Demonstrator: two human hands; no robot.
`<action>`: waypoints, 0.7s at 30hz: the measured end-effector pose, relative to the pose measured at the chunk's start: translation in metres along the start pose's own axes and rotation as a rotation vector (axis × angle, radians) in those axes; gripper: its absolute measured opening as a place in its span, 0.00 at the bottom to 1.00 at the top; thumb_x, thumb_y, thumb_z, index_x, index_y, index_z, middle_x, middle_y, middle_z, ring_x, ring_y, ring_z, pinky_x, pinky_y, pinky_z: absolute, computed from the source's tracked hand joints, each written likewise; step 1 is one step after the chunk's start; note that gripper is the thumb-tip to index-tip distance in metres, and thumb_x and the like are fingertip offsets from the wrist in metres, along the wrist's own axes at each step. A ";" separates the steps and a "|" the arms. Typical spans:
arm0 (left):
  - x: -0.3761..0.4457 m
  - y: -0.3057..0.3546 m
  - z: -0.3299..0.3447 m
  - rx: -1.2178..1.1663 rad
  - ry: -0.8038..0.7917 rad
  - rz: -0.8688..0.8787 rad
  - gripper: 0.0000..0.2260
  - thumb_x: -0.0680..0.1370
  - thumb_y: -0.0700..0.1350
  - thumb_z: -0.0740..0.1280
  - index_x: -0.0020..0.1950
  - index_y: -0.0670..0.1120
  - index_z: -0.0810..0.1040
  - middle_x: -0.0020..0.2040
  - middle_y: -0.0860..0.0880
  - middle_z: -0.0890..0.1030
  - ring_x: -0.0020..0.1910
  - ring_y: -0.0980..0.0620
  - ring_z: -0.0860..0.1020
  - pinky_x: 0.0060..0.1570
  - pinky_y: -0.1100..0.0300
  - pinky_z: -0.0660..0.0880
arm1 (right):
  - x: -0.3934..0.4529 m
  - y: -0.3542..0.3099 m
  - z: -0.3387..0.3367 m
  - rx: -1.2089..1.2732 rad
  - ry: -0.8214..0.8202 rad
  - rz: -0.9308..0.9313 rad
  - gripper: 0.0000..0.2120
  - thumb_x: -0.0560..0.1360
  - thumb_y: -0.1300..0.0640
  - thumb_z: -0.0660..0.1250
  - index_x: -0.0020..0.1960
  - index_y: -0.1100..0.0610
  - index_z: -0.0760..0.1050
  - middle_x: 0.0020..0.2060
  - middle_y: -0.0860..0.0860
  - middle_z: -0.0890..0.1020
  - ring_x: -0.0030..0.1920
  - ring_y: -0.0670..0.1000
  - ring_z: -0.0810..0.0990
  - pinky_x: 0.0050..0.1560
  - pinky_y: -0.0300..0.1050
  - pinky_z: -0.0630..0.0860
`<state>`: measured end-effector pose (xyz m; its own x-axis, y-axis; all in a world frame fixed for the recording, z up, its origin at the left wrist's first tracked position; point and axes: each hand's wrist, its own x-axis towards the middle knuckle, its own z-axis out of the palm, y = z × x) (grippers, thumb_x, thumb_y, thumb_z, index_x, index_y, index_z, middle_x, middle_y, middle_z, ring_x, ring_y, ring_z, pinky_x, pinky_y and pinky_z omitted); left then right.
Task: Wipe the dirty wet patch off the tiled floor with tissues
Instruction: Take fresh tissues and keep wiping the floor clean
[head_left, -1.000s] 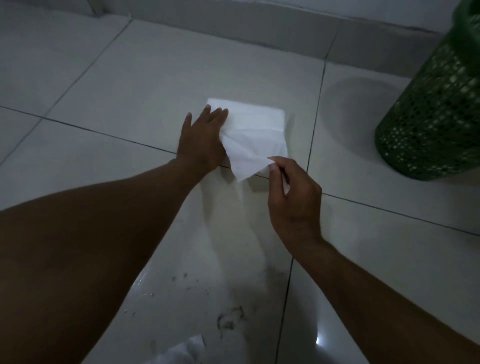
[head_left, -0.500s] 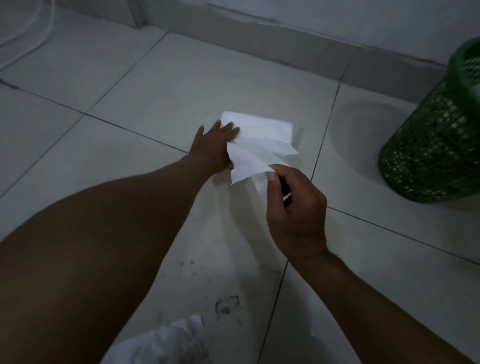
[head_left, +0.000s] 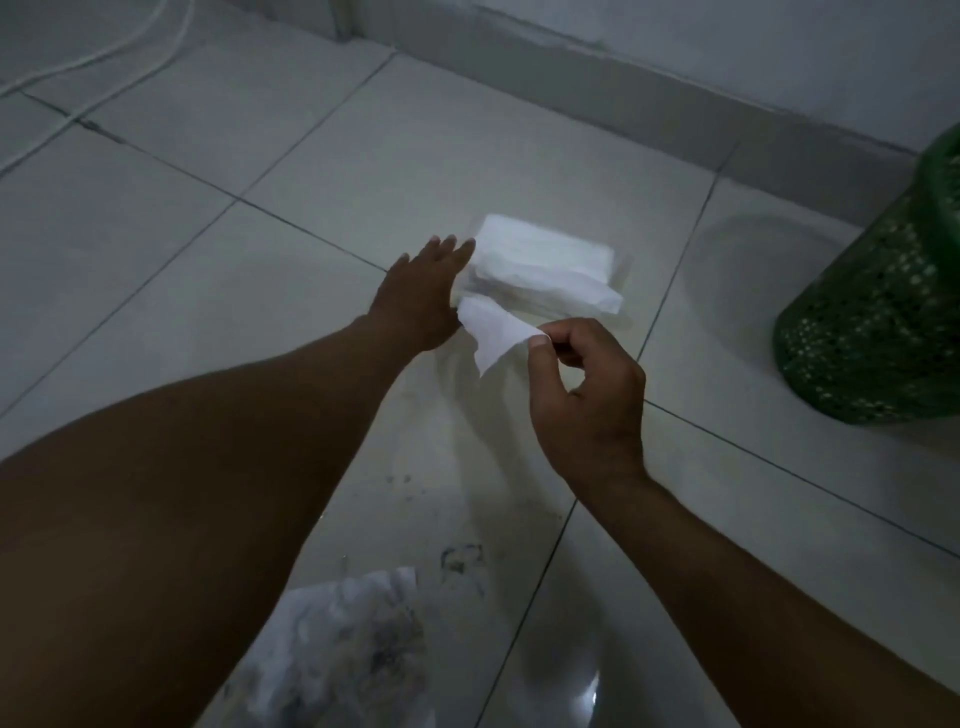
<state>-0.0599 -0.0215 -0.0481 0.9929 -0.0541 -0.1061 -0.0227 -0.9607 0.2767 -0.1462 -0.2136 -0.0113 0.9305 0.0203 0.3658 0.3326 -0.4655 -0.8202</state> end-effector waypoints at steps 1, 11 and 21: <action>-0.007 0.000 -0.004 -0.026 -0.003 -0.014 0.33 0.79 0.49 0.67 0.80 0.48 0.54 0.80 0.45 0.56 0.79 0.47 0.54 0.76 0.47 0.54 | 0.002 -0.004 0.003 0.006 -0.027 0.010 0.06 0.75 0.57 0.64 0.44 0.57 0.78 0.39 0.48 0.80 0.41 0.46 0.77 0.43 0.32 0.72; -0.146 -0.055 -0.042 -0.214 0.027 -0.427 0.22 0.80 0.55 0.65 0.73 0.50 0.71 0.66 0.47 0.78 0.64 0.48 0.75 0.65 0.54 0.70 | -0.026 -0.059 0.053 0.034 -0.356 -0.131 0.07 0.76 0.53 0.63 0.43 0.53 0.78 0.38 0.46 0.80 0.39 0.46 0.78 0.41 0.49 0.78; -0.336 -0.086 -0.038 -0.161 0.202 -0.723 0.21 0.83 0.56 0.58 0.74 0.50 0.69 0.71 0.47 0.73 0.70 0.47 0.71 0.70 0.51 0.66 | -0.121 -0.108 0.106 0.139 -0.742 -0.358 0.09 0.76 0.52 0.63 0.42 0.54 0.77 0.37 0.47 0.79 0.38 0.49 0.78 0.41 0.53 0.77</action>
<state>-0.3871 0.0898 0.0003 0.7565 0.6386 -0.1410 0.6426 -0.6857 0.3419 -0.2780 -0.0714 -0.0136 0.6084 0.7462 0.2703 0.5985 -0.2077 -0.7738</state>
